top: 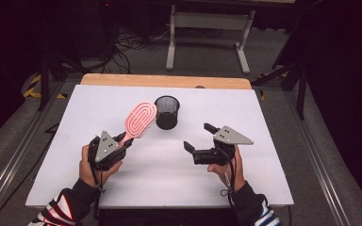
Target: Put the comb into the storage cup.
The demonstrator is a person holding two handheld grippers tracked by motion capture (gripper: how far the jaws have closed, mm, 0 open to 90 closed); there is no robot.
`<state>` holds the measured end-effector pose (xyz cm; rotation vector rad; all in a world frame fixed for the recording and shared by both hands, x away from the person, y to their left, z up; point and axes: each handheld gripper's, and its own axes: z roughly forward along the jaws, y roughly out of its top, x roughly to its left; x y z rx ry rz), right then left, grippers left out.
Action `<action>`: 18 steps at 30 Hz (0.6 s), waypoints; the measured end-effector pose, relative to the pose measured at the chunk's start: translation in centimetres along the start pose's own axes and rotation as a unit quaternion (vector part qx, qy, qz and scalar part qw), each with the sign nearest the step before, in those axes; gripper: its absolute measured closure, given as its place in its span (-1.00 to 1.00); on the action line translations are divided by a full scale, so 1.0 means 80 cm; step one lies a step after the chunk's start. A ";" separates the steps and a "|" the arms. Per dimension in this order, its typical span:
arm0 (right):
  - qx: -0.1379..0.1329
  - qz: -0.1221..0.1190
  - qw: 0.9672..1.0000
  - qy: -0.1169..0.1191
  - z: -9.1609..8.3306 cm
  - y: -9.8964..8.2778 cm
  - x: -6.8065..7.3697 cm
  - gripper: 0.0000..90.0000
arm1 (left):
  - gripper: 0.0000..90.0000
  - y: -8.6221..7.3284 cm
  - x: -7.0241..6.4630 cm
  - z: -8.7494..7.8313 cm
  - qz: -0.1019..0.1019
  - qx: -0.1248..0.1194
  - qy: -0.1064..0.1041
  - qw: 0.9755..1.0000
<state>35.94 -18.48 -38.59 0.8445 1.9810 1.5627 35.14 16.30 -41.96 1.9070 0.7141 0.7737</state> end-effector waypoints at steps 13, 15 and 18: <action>-0.002 0.024 0.998 0.051 0.027 0.015 0.022 -0.92 | 0.56 0.014 -0.042 0.026 0.025 -0.011 -0.023 0.999; -0.004 0.035 0.998 0.050 0.031 0.015 0.023 -0.93 | 0.56 0.017 -0.053 0.032 0.030 -0.013 -0.029 0.999; -0.003 0.038 0.998 0.056 0.033 0.015 0.024 -0.94 | 0.56 0.019 -0.062 0.036 0.035 -0.017 -0.030 0.999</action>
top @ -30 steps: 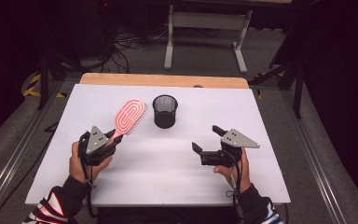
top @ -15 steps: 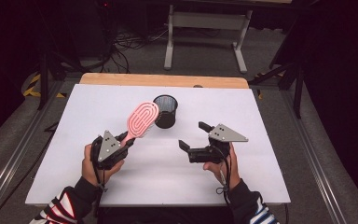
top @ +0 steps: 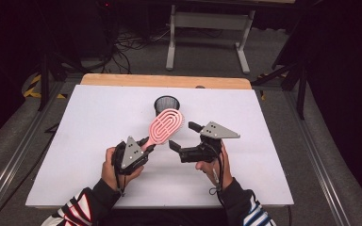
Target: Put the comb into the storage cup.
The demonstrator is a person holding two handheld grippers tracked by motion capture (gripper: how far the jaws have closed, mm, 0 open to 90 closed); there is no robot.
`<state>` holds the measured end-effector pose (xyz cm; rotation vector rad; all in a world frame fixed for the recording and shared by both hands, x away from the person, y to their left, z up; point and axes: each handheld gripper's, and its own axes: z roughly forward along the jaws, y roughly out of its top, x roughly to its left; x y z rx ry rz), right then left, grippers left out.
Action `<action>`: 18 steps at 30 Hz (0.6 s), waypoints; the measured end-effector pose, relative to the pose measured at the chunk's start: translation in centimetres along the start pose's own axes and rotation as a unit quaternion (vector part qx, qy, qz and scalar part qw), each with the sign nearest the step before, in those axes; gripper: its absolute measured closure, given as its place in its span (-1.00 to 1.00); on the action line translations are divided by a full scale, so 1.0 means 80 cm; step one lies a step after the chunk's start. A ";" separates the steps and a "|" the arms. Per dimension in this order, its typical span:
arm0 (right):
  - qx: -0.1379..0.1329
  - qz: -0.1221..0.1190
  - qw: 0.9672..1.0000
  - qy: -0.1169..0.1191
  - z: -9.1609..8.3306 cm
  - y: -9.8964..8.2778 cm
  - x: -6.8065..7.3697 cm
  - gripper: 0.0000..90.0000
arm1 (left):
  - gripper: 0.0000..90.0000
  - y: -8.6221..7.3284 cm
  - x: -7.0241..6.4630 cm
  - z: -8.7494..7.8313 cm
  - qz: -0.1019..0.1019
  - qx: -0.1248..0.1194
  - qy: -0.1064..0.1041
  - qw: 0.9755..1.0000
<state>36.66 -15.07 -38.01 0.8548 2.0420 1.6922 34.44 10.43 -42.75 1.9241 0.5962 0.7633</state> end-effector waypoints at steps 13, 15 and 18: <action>0.006 0.034 0.999 -0.002 0.015 -0.003 0.003 -0.88 | 0.56 0.006 -0.023 0.016 0.008 -0.010 -0.004 1.000; 0.001 0.047 0.999 -0.004 0.015 -0.003 0.001 -0.81 | 0.56 0.006 -0.026 0.018 0.013 -0.010 -0.005 1.000; -0.010 0.069 0.997 -0.013 0.014 -0.002 -0.001 -0.55 | 0.56 0.006 -0.030 0.020 0.010 -0.012 -0.001 1.000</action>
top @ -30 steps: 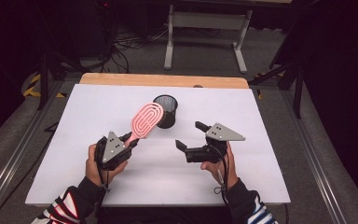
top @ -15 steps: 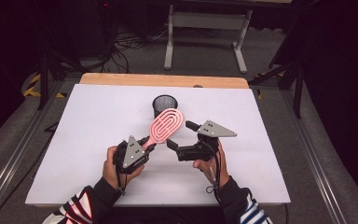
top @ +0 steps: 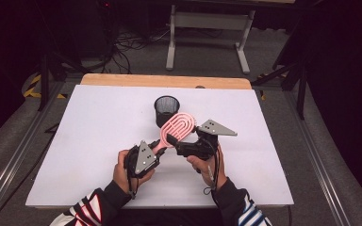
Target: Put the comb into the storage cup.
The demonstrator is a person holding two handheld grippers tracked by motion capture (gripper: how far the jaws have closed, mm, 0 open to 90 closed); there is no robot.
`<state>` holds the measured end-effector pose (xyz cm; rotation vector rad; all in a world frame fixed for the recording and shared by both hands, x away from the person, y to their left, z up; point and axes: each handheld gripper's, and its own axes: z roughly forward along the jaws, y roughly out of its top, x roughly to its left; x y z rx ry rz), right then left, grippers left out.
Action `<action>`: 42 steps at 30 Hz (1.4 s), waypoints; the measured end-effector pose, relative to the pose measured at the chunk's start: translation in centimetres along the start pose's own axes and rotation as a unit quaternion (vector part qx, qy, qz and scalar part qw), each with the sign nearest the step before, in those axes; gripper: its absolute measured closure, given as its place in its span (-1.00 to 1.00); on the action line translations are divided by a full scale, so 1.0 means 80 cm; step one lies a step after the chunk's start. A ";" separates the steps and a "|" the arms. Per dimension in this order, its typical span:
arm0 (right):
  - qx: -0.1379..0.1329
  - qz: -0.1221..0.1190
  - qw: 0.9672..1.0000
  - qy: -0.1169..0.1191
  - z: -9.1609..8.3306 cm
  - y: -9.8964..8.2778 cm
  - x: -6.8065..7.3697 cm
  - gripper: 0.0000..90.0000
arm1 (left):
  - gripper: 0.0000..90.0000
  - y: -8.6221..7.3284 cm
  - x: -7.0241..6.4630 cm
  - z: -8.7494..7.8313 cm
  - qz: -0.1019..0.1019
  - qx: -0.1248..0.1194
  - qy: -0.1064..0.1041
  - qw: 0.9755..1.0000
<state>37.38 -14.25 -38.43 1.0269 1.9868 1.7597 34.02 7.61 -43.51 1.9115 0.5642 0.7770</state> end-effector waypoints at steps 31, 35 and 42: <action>-0.036 0.025 0.999 0.025 -0.021 -0.007 0.018 0.38 | 0.54 -0.003 -0.012 0.016 0.018 0.012 0.004 1.000; -0.035 0.017 0.999 0.023 -0.022 -0.008 0.020 0.38 | 0.54 -0.003 -0.013 0.017 0.017 0.014 -0.002 1.000; -0.031 -0.009 0.999 0.022 -0.025 -0.007 0.025 0.38 | 0.54 -0.003 -0.014 0.017 0.019 0.014 -0.005 1.000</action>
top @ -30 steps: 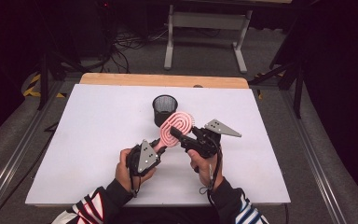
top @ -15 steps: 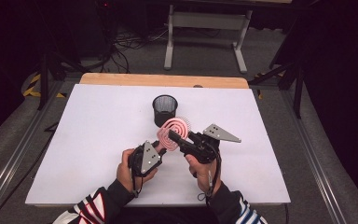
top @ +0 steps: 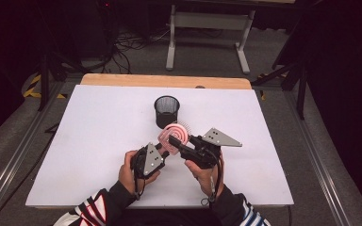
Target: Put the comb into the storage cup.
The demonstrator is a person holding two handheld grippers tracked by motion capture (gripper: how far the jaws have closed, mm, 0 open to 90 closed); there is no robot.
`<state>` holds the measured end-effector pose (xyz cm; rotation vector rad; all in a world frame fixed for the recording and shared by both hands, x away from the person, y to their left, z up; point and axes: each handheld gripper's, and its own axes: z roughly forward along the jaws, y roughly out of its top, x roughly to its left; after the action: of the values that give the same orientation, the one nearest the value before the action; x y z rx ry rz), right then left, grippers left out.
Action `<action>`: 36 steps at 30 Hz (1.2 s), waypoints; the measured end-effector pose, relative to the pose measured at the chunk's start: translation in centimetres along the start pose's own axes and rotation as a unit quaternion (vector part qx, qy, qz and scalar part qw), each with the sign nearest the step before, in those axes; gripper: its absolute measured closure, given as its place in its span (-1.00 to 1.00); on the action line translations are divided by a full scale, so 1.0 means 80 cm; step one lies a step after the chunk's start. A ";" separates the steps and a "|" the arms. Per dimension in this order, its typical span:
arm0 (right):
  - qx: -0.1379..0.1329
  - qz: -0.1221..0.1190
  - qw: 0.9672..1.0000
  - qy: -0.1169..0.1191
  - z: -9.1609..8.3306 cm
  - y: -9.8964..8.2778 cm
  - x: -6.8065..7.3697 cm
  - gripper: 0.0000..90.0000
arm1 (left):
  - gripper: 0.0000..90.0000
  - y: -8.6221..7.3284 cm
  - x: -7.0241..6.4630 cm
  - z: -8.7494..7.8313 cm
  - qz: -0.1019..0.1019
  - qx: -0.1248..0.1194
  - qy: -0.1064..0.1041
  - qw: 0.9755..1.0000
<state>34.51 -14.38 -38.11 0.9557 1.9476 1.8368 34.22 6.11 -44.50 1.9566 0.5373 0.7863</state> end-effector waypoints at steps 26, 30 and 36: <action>-0.012 -0.038 0.999 0.009 -0.011 0.005 -0.002 0.39 | 0.08 0.000 -0.003 0.003 0.008 0.004 -0.033 0.999; -0.016 -0.041 0.999 0.004 -0.015 0.008 -0.004 0.39 | -0.14 -0.001 -0.002 0.004 -0.003 0.008 -0.044 0.999; -0.018 -0.046 0.999 -0.004 -0.021 0.011 -0.010 0.39 | -0.37 -0.005 0.002 0.003 -0.016 0.007 -0.071 0.997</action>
<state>34.24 -16.22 -37.18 0.8454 1.9145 1.8084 34.48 6.30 -44.87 1.9937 0.4901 0.6199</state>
